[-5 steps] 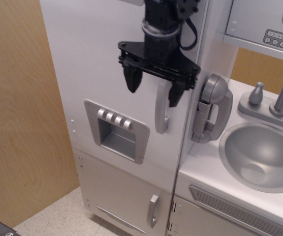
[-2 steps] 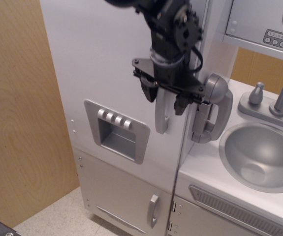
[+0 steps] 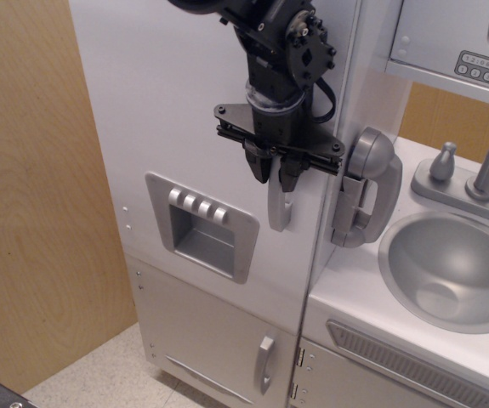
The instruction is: Open fridge
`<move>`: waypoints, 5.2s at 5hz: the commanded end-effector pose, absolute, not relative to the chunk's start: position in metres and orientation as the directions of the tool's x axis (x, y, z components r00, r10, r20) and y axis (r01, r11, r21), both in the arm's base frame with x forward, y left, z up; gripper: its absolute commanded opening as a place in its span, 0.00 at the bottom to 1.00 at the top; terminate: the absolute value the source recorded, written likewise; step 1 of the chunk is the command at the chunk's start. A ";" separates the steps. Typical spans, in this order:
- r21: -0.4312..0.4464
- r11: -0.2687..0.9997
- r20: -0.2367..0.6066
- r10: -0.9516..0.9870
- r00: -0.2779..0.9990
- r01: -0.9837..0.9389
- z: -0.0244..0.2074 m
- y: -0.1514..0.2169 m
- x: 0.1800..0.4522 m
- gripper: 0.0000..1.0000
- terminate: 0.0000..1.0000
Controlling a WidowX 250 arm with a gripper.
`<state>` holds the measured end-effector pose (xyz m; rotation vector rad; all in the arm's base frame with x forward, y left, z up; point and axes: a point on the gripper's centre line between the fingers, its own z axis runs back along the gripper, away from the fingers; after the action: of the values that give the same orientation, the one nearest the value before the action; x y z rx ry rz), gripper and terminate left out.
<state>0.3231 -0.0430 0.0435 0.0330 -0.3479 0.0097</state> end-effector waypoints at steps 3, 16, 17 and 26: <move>0.121 0.982 0.327 -0.176 0.928 0.144 0.062 -0.011 0.266 1.00 0.00; 0.052 0.992 0.159 -0.124 0.979 0.117 0.077 -0.033 0.243 1.00 0.00; 0.108 0.994 0.185 -0.047 0.982 0.028 0.067 -0.003 0.234 1.00 0.00; 0.256 0.780 0.223 0.528 0.820 -0.572 0.058 0.159 0.293 1.00 0.00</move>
<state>0.2943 0.1538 0.0388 0.3119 -0.1034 0.5917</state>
